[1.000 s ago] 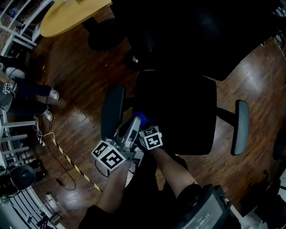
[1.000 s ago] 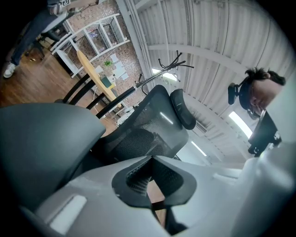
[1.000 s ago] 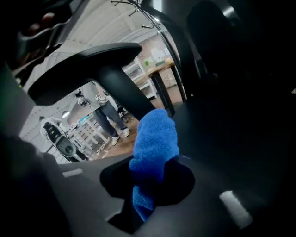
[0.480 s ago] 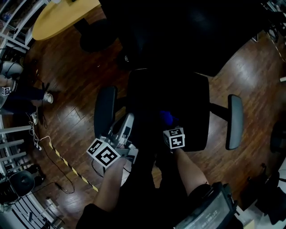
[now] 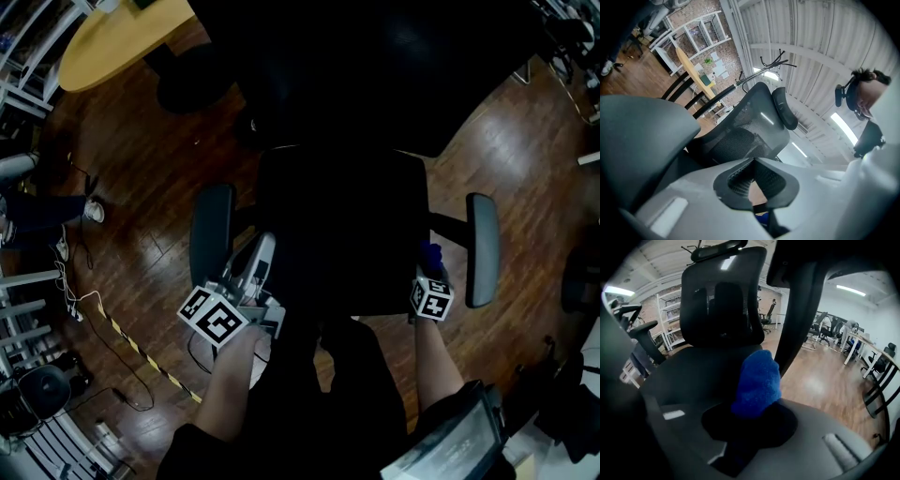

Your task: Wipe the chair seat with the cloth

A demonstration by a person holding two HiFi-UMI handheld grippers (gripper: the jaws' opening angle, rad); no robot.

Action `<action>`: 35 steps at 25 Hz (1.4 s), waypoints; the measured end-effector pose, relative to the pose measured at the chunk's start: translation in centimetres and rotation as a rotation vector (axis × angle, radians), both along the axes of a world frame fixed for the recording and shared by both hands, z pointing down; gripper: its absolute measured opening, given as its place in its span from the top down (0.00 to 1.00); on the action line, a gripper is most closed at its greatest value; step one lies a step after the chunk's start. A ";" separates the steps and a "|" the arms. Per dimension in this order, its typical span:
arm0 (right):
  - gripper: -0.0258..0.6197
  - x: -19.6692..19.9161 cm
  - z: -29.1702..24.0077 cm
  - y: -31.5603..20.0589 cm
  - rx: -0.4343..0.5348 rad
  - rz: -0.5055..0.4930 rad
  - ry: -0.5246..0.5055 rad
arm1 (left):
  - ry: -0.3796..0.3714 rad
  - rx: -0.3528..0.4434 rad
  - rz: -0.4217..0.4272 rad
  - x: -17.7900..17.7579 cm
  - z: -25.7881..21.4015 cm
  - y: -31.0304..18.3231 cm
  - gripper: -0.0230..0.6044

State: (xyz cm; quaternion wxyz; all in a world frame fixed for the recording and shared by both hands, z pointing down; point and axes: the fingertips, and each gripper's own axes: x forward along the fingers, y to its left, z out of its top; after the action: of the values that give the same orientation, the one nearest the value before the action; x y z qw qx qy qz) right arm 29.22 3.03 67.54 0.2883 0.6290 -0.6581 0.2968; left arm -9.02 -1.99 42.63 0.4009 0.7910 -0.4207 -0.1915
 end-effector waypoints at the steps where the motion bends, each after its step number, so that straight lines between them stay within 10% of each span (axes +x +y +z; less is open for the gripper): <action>1: 0.84 0.0 0.1 0.0 0.003 0.010 -0.004 | 0.000 0.000 0.000 0.0 0.1 0.1 0.97; 7: 0.84 -4.4 -1.3 -1.4 0.038 0.005 -0.032 | -0.003 0.002 0.000 0.1 0.0 0.1 0.97; 16: 0.84 -32.3 -1.8 -2.8 0.010 -0.392 -0.380 | -0.041 0.004 -0.011 0.5 0.1 -0.3 0.97; 21: 0.84 -41.5 -1.4 2.2 -0.078 -0.561 -0.494 | -0.053 0.006 -0.028 -0.7 -0.7 0.5 0.97; 29: 0.84 -42.7 -0.4 4.2 -0.051 -0.630 -0.445 | -0.060 0.004 -0.046 -2.3 -0.1 1.8 0.98; 35: 0.84 -34.3 2.1 4.6 -0.099 -0.525 -0.346 | -0.071 0.013 -0.018 -1.4 0.0 1.3 0.98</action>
State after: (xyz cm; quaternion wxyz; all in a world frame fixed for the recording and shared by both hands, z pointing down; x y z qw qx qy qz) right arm -5.13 7.61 69.59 0.2691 0.3633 -0.8219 0.3464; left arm -10.45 -0.69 42.66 0.3790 0.7960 -0.4405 -0.1695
